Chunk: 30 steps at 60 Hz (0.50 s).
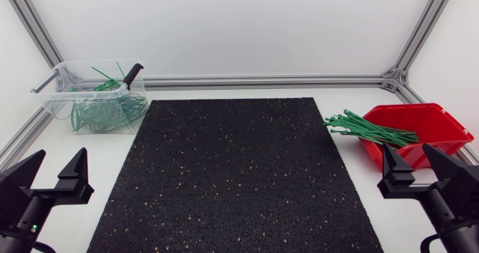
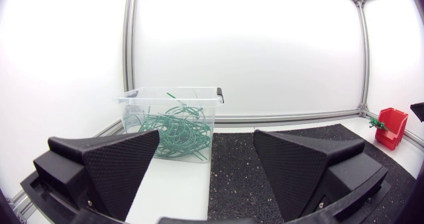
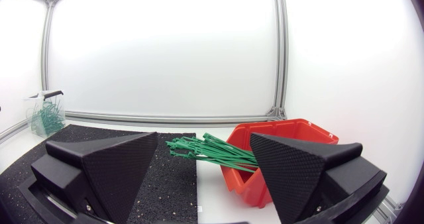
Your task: Take a green cable tie from the red box, thread the tail through the head to close it, then place it in the transparent bin on the left.
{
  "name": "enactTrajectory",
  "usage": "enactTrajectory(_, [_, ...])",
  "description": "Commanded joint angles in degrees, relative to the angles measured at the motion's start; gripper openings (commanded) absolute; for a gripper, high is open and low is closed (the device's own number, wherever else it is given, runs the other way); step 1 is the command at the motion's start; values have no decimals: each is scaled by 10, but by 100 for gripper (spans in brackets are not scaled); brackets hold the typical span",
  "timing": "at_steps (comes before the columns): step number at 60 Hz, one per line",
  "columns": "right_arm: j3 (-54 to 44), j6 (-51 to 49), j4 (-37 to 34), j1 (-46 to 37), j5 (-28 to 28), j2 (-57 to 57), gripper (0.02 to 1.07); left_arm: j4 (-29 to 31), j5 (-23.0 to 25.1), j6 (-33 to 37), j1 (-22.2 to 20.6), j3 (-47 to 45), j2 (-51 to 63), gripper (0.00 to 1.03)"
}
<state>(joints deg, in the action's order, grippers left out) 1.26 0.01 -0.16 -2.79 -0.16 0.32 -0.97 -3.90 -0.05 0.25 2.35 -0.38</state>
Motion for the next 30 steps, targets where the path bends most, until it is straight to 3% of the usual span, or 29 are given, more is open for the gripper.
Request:
enactTrajectory(1, [-13,3,-1,-2,-2,-7,104,11,-1,-6,-1,-23,-3,99])
enactTrajectory(30, [13,3,14,0,-1,-8,104,11,-1,-5,-3,-23,-3,99])
